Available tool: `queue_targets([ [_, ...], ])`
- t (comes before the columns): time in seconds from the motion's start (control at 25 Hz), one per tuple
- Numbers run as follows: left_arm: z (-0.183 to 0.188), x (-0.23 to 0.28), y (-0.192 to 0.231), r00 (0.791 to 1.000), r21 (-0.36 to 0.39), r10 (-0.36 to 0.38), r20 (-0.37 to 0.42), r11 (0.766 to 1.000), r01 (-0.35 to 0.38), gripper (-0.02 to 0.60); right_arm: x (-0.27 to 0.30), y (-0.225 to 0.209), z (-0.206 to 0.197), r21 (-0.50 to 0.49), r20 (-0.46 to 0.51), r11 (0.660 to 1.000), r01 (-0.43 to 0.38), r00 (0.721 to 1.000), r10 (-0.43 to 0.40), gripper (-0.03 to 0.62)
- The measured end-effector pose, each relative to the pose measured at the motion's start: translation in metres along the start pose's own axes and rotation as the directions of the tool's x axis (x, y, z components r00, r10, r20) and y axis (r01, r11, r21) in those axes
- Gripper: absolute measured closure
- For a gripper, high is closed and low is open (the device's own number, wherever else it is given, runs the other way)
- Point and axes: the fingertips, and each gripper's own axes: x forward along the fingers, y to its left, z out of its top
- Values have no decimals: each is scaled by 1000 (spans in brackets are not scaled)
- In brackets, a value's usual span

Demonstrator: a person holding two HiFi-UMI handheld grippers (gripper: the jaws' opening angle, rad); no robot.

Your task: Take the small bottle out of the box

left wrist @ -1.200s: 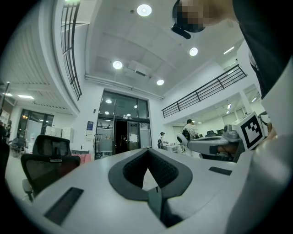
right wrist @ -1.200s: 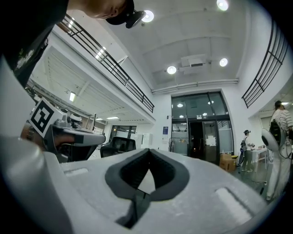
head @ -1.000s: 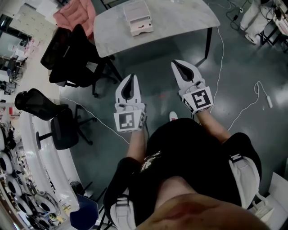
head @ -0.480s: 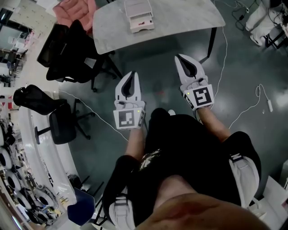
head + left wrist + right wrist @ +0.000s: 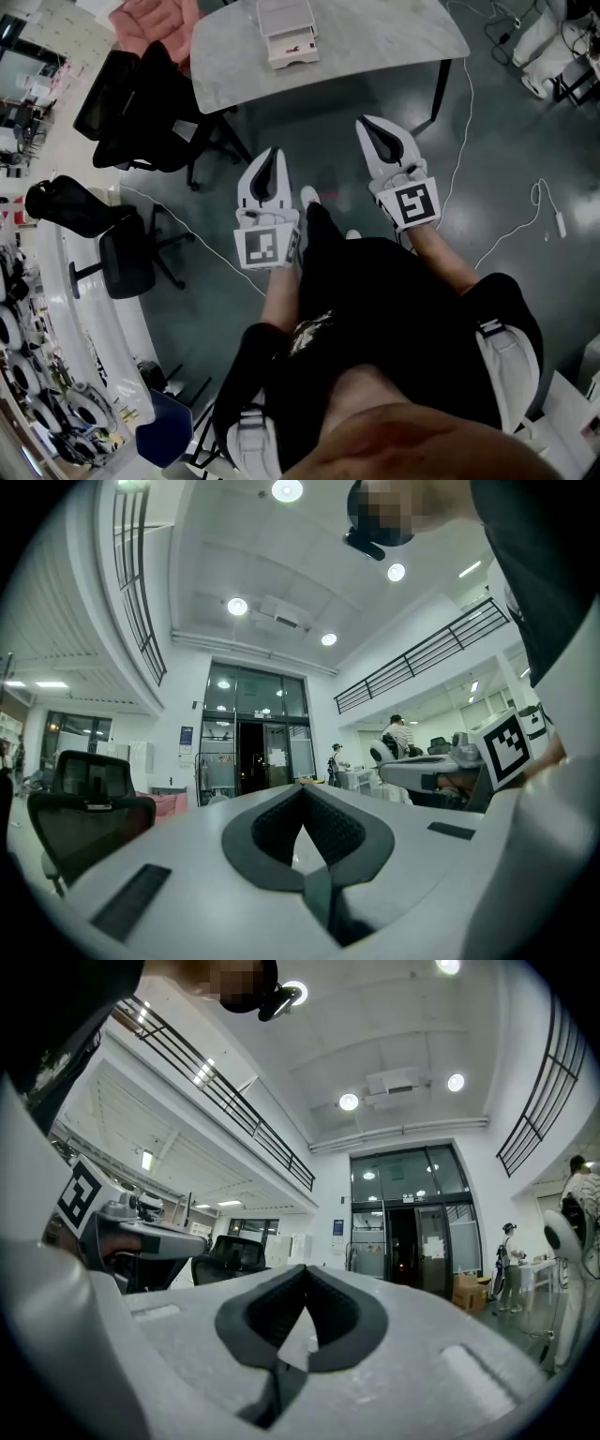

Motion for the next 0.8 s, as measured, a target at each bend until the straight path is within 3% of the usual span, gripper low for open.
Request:
queue_targets([
  [0.24, -9, 12, 15, 1000, 35, 6, 30, 999, -7, 569, 14, -3, -10, -6, 2, 1000, -4, 1000, 4, 600],
  [0.4, -2, 26, 18, 1000, -15, 2, 18, 1000, -2, 569, 29, -8, -11, -14, 0, 1000, -3, 1000, 4, 600],
  [0.6, -9, 51, 39, 999, 34, -15, 46, 999, 14, 569, 58, -22, -16, -11, -1, 1000, 9, 1000, -9, 599],
  [0.8, -3, 82, 59, 999, 12, -27, 37, 1000, 26, 569, 86, -34, -23, -14, -17, 1000, 27, 999, -28, 600],
])
